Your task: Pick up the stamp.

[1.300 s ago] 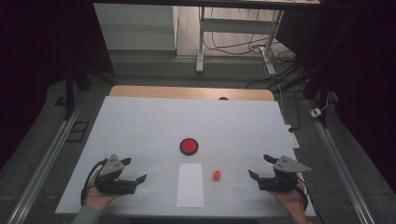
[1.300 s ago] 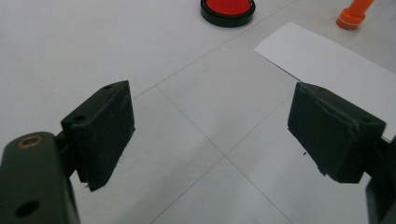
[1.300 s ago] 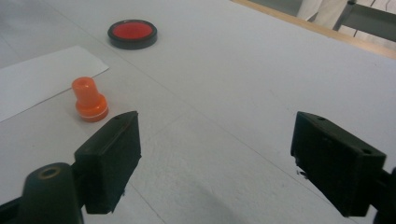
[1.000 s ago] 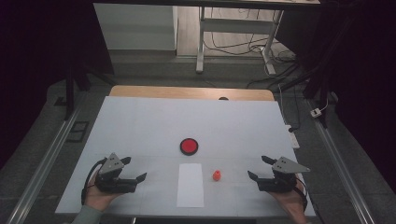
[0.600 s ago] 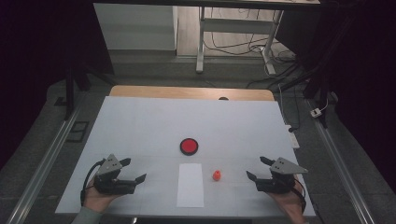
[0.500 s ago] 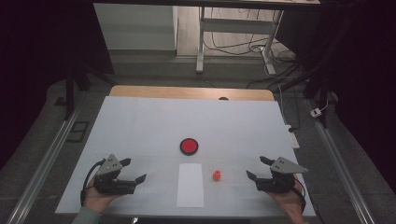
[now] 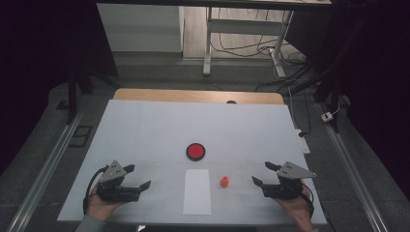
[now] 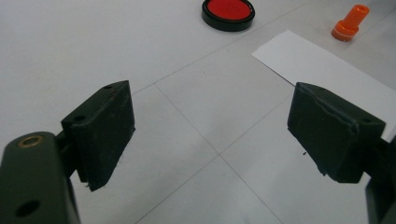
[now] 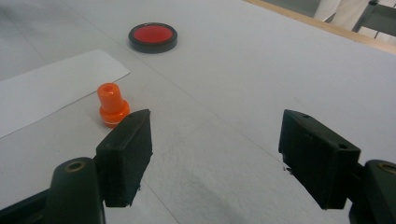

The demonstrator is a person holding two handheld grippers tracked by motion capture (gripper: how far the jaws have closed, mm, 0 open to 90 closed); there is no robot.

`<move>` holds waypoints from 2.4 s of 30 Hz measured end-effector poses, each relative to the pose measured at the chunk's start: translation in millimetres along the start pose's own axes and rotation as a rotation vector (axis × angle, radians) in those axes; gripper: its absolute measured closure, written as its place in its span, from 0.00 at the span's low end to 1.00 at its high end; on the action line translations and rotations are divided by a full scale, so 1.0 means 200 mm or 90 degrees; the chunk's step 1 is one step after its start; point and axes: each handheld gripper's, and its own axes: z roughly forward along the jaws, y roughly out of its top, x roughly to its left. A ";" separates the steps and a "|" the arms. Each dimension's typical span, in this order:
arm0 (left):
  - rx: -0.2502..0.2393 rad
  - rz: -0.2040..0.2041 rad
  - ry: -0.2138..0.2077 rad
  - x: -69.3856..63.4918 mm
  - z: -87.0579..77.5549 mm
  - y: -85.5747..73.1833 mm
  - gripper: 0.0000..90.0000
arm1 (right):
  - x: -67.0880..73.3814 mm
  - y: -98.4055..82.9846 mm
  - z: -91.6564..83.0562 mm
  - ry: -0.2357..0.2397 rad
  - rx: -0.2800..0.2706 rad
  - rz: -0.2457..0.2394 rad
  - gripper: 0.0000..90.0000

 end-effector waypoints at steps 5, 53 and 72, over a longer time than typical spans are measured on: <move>0.001 0.000 0.004 0.00 0.00 -0.01 0.17 | 0.02 0.02 0.03 0.010 0.008 -0.006 0.30; 0.009 0.014 0.005 -0.02 0.02 -0.02 0.18 | 0.26 0.26 0.36 0.124 0.058 -0.044 0.33; 0.011 0.017 0.005 -0.02 0.02 -0.02 0.18 | 0.29 0.17 0.40 0.120 0.124 -0.066 0.53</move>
